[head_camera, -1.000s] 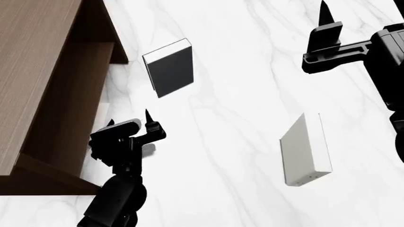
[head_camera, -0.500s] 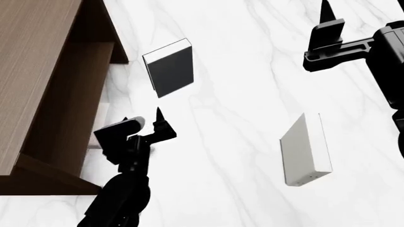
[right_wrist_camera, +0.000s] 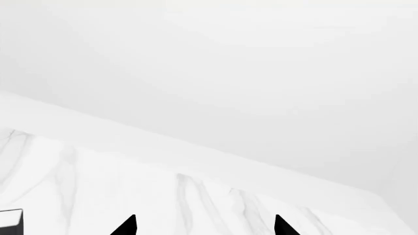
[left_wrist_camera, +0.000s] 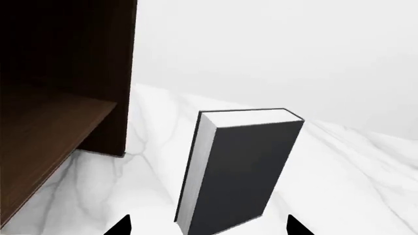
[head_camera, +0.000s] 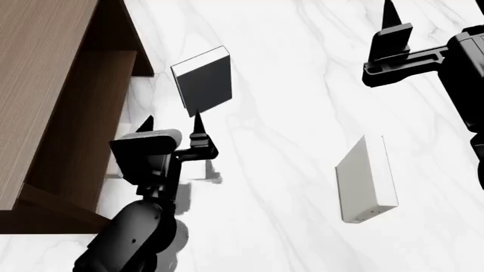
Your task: Pick up the book on the right and place it under the cabinet shelf.
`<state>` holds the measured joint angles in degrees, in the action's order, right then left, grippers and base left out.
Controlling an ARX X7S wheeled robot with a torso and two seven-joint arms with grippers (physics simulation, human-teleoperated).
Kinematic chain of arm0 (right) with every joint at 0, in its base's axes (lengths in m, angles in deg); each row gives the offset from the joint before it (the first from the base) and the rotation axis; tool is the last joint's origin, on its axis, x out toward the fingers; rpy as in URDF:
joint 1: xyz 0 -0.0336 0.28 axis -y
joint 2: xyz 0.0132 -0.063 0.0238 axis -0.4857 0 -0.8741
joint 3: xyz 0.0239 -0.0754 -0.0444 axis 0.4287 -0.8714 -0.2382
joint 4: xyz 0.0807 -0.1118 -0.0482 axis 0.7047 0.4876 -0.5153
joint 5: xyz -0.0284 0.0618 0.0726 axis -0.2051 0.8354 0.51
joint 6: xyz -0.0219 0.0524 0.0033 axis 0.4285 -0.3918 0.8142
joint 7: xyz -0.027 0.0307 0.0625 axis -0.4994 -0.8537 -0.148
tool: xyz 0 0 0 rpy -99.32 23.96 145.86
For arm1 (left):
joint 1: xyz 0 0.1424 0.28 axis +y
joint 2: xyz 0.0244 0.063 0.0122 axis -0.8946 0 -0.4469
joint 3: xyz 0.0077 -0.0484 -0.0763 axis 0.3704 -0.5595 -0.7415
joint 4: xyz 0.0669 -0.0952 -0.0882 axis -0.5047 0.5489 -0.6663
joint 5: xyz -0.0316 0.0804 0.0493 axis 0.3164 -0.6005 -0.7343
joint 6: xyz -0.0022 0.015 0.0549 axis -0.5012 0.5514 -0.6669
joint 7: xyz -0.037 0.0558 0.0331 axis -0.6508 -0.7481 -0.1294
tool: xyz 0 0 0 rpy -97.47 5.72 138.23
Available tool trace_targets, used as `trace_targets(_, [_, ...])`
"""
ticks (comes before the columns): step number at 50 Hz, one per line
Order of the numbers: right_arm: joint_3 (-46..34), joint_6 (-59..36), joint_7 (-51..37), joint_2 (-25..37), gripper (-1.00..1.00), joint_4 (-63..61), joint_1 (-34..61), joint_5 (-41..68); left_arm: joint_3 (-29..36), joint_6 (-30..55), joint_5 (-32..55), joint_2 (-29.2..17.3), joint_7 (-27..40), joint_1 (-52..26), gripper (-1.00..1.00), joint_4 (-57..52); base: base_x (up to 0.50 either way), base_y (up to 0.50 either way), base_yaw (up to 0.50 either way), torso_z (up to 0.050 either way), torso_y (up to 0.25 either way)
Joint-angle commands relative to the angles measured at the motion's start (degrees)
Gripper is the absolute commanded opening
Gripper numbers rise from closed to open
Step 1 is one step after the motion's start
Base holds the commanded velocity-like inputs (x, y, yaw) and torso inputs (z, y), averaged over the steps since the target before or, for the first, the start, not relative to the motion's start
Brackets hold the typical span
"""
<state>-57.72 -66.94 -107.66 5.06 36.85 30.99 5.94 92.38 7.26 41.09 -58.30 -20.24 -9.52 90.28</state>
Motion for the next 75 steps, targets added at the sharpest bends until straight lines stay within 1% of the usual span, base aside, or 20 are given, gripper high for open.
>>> trace_targets(1, [0.1,1.2,-0.3,0.6,1.0,-0.6,-1.2,-0.3,2.0,4.9,-3.3,-5.0,2.9,-1.6,1.0,-10.2,0.0,0.0,0.0,0.0,0.0])
trace_targets(19, [0.5,3.9,0.3,1.2,1.0,-0.7,-3.2,-1.3,2.6,14.9,-3.7,-10.5,6.0,-8.5,1.0,-23.2,0.0,0.0,0.0,0.0,0.0])
trace_targets(32, [0.7,4.2,0.2,1.4,1.0,-1.0,-3.6,-1.3,2.1,20.0,-1.6,-12.1,7.0,-12.9,1.0,-28.5,0.0,0.0,0.0,0.0,0.0])
trace_targets(45, [1.1,4.0,0.2,1.5,1.0,-1.1,-3.4,-1.0,1.3,23.6,0.6,-12.8,7.8,-16.3,1.0,-31.4,0.0,0.0,0.0,0.0,0.012])
trace_targets(75, [2.2,4.1,-0.1,1.6,1.0,-1.9,-3.1,-0.5,-2.5,28.6,6.1,-16.1,10.3,-21.8,1.0,-36.5,0.0,0.0,0.0,0.0,0.112])
